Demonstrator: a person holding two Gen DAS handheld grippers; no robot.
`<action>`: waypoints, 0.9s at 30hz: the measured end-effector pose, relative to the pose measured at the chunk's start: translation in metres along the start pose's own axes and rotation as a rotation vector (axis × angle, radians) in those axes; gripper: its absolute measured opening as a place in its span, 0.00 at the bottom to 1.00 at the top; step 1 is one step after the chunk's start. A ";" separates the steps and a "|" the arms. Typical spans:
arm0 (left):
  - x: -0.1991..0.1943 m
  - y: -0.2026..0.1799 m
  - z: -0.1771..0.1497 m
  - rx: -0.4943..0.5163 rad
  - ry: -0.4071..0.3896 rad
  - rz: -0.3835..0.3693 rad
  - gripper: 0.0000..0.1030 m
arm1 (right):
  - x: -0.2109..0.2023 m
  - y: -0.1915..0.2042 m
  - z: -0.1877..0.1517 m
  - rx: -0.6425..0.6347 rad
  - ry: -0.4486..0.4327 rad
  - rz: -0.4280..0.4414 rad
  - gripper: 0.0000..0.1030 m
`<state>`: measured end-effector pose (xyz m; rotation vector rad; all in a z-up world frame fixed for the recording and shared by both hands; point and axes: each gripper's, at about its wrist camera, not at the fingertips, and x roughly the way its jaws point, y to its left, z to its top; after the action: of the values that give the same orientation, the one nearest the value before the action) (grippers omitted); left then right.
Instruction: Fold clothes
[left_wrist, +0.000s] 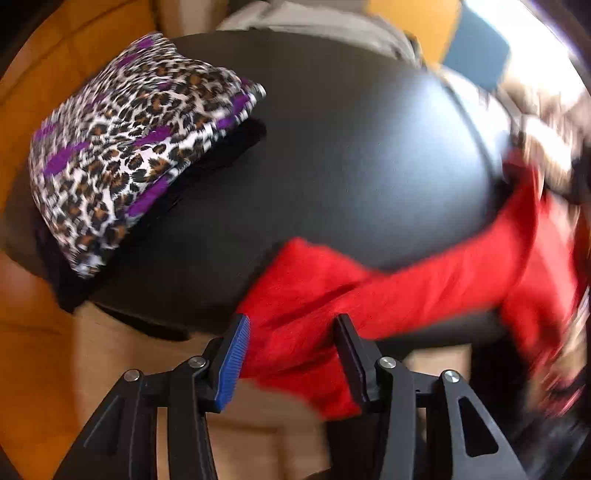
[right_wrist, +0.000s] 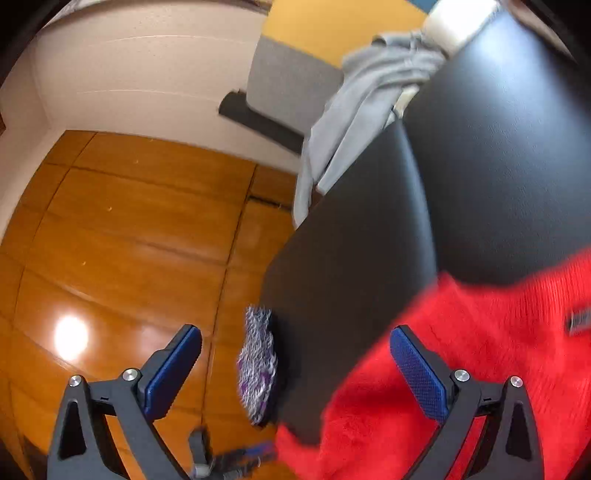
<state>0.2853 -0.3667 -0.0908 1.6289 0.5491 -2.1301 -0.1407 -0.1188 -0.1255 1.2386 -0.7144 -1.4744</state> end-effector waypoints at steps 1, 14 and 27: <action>-0.001 0.007 -0.002 -0.035 -0.008 -0.024 0.48 | 0.000 0.003 0.002 -0.026 0.000 -0.049 1.00; -0.035 0.058 -0.011 -0.437 -0.276 -0.384 0.51 | -0.088 -0.027 -0.085 -0.386 0.060 -0.592 1.00; -0.009 -0.206 0.089 0.319 -0.259 -0.434 0.53 | -0.117 -0.029 -0.027 -0.718 0.111 -0.892 1.00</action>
<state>0.1046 -0.2400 -0.0472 1.4468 0.5375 -2.8223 -0.1333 0.0043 -0.1216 1.0666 0.5235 -2.0759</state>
